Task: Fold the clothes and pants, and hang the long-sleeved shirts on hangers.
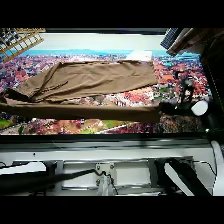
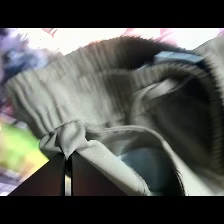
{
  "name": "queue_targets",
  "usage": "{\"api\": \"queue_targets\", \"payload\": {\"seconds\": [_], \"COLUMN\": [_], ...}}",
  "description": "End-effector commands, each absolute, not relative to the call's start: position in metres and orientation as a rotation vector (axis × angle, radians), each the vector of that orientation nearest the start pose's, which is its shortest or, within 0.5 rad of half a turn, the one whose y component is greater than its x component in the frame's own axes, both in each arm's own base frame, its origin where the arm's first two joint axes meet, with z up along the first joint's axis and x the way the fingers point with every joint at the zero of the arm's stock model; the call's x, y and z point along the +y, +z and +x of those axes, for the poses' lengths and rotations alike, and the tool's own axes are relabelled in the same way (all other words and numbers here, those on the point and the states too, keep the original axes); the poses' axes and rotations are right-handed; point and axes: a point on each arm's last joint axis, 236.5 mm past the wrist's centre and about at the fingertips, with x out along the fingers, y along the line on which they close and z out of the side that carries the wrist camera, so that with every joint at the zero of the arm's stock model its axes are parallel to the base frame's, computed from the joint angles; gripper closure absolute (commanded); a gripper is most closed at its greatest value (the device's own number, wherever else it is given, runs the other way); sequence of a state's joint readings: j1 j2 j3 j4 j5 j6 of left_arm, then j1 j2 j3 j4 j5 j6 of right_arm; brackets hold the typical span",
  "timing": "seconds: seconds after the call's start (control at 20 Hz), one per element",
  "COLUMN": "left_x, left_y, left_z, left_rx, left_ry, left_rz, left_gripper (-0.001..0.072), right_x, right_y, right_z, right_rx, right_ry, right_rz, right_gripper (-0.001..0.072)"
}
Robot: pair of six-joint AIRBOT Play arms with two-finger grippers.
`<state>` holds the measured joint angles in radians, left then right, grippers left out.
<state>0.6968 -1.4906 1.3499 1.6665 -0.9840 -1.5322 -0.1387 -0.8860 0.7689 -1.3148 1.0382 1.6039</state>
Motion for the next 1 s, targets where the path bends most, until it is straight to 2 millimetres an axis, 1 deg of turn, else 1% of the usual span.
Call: {"api": "queue_targets", "payload": {"seconds": [0.0,0.1,0.15,0.2,0.25,0.3,0.35,0.4,0.45,0.5,0.55,0.6,0.65,0.7,0.8,0.95], "left_x": [0.310,0.295,0.289,0.283,0.280,0.276,0.274,0.273,0.271,0.273,0.273,0.272,0.271,0.271,0.273,0.271], "left_y": [0.026,0.047,0.061,0.076,0.090,0.103,0.110,0.112,0.107,0.098,0.083,0.064,0.048,0.033,0.019,0.009], "left_z": [0.396,0.439,0.460,0.479,0.492,0.503,0.507,0.506,0.500,0.488,0.470,0.447,0.425,0.401,0.365,0.330], "left_rx": [0.979,0.838,0.744,0.649,0.566,0.498,0.467,0.469,0.503,0.566,0.661,0.775,0.882,0.984,1.117,1.192], "left_ry": [0.603,0.557,0.545,0.540,0.534,0.526,0.522,0.521,0.525,0.541,0.563,0.586,0.607,0.633,0.675,0.709], "left_rz": [-0.165,-0.105,-0.102,-0.119,-0.135,-0.143,-0.148,-0.151,-0.158,-0.171,-0.198,-0.231,-0.259,-0.269,-0.260,-0.242], "left_gripper": [0.0696,0.0696,0.0696,0.0696,0.0696,0.0696,0.0696,0.0696,0.0696,0.0696,0.0696,0.0696,0.0697,0.0697,0.0697,0.0698], "right_x": [-0.042,-0.051,-0.053,-0.056,-0.059,-0.062,-0.064,-0.065,-0.066,-0.063,-0.060,-0.055,-0.048,-0.042,-0.034,-0.038], "right_y": [0.056,0.058,0.059,0.061,0.064,0.069,0.076,0.087,0.097,0.106,0.108,0.104,0.095,0.082,0.057,0.026], "right_z": [0.378,0.422,0.446,0.468,0.490,0.509,0.523,0.533,0.537,0.535,0.527,0.513,0.496,0.474,0.427,0.355], "right_rx": [0.941,0.903,0.882,0.862,0.836,0.811,0.790,0.765,0.744,0.749,0.780,0.840,0.919,1.017,1.185,1.341], "right_ry": [-0.112,-0.088,-0.076,-0.067,-0.062,-0.060,-0.056,-0.051,-0.047,-0.037,-0.025,-0.010,0.007,0.022,0.050,0.033], "right_rz": [0.320,0.314,0.316,0.323,0.331,0.338,0.342,0.344,0.339,0.335,0.328,0.323,0.320,0.313,0.282,0.203], "right_gripper": [0.0690,0.0690,0.0690,0.0690,0.0690,0.0690,0.0690,0.0690,0.0690,0.0690,0.0689,0.0689,0.0689,0.0689,0.0690,0.0690]}}
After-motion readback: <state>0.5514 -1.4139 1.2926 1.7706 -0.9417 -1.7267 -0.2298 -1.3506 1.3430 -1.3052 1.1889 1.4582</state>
